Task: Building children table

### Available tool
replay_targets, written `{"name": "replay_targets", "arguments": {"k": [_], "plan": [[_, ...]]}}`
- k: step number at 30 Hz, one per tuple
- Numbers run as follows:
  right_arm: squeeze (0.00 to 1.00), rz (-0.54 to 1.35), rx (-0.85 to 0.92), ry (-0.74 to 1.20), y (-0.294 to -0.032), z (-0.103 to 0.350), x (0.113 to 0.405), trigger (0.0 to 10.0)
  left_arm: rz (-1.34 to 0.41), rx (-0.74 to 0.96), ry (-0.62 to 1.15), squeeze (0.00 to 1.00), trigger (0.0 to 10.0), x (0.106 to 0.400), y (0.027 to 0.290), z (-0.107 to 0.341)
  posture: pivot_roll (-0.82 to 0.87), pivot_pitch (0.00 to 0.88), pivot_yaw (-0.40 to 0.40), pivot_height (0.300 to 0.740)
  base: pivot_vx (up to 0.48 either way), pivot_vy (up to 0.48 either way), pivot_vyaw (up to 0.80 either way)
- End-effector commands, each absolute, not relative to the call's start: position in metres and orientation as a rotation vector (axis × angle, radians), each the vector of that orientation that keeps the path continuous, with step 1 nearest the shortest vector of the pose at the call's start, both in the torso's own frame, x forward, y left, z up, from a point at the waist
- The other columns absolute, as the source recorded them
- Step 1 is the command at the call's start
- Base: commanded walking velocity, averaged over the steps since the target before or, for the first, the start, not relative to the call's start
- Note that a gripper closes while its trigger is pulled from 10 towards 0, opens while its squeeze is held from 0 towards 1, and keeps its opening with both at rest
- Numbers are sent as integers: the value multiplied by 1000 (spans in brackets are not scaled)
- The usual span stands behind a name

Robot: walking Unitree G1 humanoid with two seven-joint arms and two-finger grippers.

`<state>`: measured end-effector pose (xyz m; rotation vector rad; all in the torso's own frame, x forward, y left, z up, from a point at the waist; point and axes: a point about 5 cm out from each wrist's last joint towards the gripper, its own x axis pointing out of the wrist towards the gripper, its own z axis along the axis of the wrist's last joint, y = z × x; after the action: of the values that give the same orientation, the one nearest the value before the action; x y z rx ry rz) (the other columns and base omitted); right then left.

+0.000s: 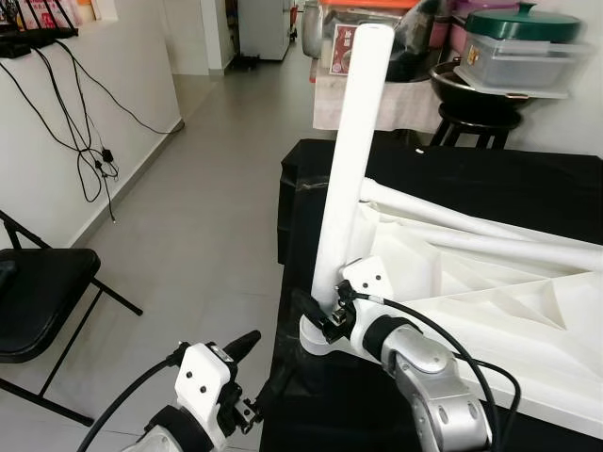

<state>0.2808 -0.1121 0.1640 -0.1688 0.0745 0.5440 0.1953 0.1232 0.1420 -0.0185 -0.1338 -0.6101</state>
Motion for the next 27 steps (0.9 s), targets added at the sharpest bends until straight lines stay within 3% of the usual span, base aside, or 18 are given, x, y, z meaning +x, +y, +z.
{"name": "replay_targets", "arguments": {"k": [1, 3, 4, 5, 7, 8, 9, 12, 14, 21, 27], "plan": [[1000, 494, -173, 80, -129, 163, 279, 10000, -579, -25, -114, 0, 10000, 197, 126, 137, -14, 59, -48, 740, 0, 0, 0], [1000, 508, -178, 80, -130, 162, 278, 10000, -576, -25, -114, 0, 10000, 198, 127, 137, -14, 59, -48, 740, 0, 0, 0], [1000, 718, -224, 121, -128, 159, 272, 10000, -556, -29, -114, 0, 10000, 201, 128, 136, -13, 46, -49, 740, 0, 0, 0], [1000, 718, -224, 121, -128, 159, 272, 10000, -556, -29, -114, 0, 10000, 201, 128, 136, -13, 46, -49, 740, 0, 0, 0], [165, 905, -275, 168, -133, 159, 265, 10000, -545, -30, -115, 0, 10000, 203, 129, 135, -6, 41, -51, 740, 0, 0, 0], [165, 905, -275, 168, -133, 159, 265, 10000, -545, -30, -115, 0, 10000, 203, 129, 135, -6, 41, -51, 740, 0, 0, 0], [0, 985, -310, 183, -139, 160, 261, 10000, -543, -27, -115, 0, 10000, 204, 129, 135, -1, 35, -55, 740, 0, 0, 0], [0, 1024, -335, 229, -151, 160, 263, 10000, -543, -26, -115, 0, 10000, 204, 129, 134, 4, 31, -58, 740, 0, 0, 0], [0, 1107, -418, 306, -174, 161, 262, 10000, -547, -23, -114, 0, 10000, 206, 128, 134, 8, 23, -64, 740, 0, 0, 0], [0, 1141, -460, 373, -186, 160, 267, 10000, -557, -3, -115, 0, 10000, 205, 127, 133, 17, 18, -65, 740, 0, 0, 0], [0, 1098, -512, 486, -183, 148, 290, 10000, -578, 50, -112, 0, 10000, 203, 125, 133, 53, 17, -74, 740, 0, 0, 0]]}}
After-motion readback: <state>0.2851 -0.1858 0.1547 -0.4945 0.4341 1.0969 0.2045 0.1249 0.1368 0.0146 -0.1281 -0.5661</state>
